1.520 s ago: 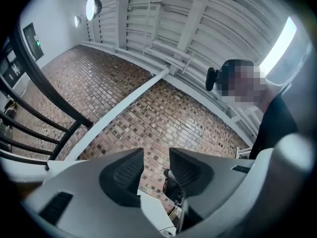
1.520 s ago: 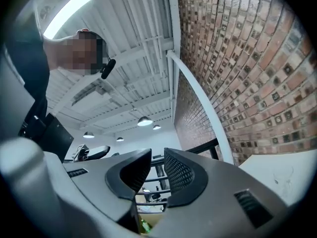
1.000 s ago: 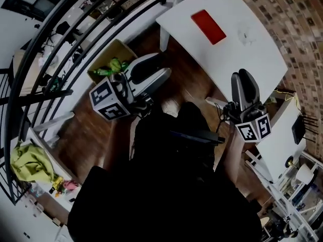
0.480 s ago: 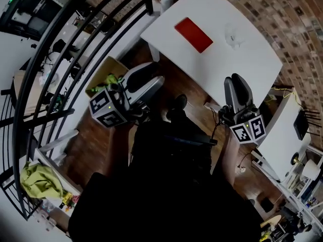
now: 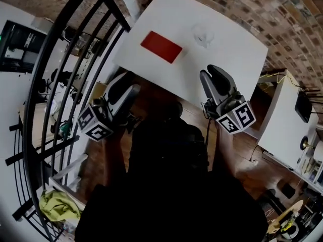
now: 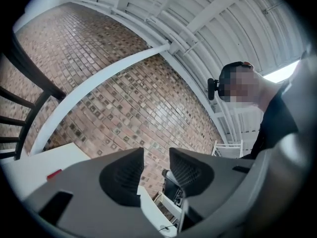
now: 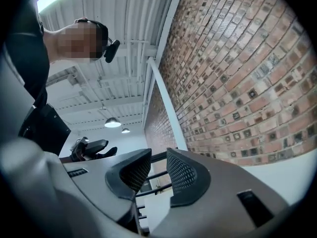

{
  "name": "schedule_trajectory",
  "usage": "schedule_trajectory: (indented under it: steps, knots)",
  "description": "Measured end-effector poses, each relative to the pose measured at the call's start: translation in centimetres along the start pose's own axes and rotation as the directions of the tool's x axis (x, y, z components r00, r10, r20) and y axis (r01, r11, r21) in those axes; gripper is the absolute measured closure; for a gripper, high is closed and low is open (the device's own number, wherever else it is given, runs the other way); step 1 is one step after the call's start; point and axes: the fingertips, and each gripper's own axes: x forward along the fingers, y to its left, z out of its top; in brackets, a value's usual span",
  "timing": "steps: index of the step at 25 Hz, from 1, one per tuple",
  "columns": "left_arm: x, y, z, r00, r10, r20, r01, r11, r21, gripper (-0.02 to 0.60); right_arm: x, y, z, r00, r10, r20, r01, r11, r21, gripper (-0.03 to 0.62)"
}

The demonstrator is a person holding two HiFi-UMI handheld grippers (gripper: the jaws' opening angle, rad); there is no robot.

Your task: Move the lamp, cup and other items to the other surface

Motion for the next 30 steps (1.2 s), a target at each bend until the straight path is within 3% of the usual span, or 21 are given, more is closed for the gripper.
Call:
schedule_trajectory:
  steps: [10, 14, 16, 20, 30]
  knots:
    - [9.1, 1.4, -2.6, 0.986, -0.124, -0.11, 0.119, 0.992, -0.051, 0.425, -3.7, -6.1, 0.1, 0.988, -0.151, -0.005, 0.151, 0.988, 0.01, 0.507]
    - [11.4, 3.9, -2.2, 0.968, -0.209, -0.136, 0.192, 0.973, -0.126, 0.425, -2.4, -7.5, -0.2, 0.972, -0.232, -0.019, 0.232, 0.973, -0.017, 0.507]
    - [12.5, 5.6, -1.8, 0.953, -0.258, -0.161, 0.229, 0.957, -0.175, 0.425, -1.4, -8.1, -0.2, 0.956, -0.292, -0.016, 0.291, 0.956, -0.029, 0.507]
    - [14.1, 8.4, -0.2, 0.915, -0.349, -0.201, 0.31, 0.929, -0.202, 0.425, 1.2, -8.7, 0.0, 0.927, -0.374, 0.004, 0.374, 0.927, -0.034, 0.507]
    - [14.9, 8.8, 0.1, 0.812, -0.517, -0.271, 0.444, 0.849, -0.287, 0.425, 2.8, -5.5, -0.5, 0.868, -0.496, 0.016, 0.495, 0.866, -0.065, 0.507]
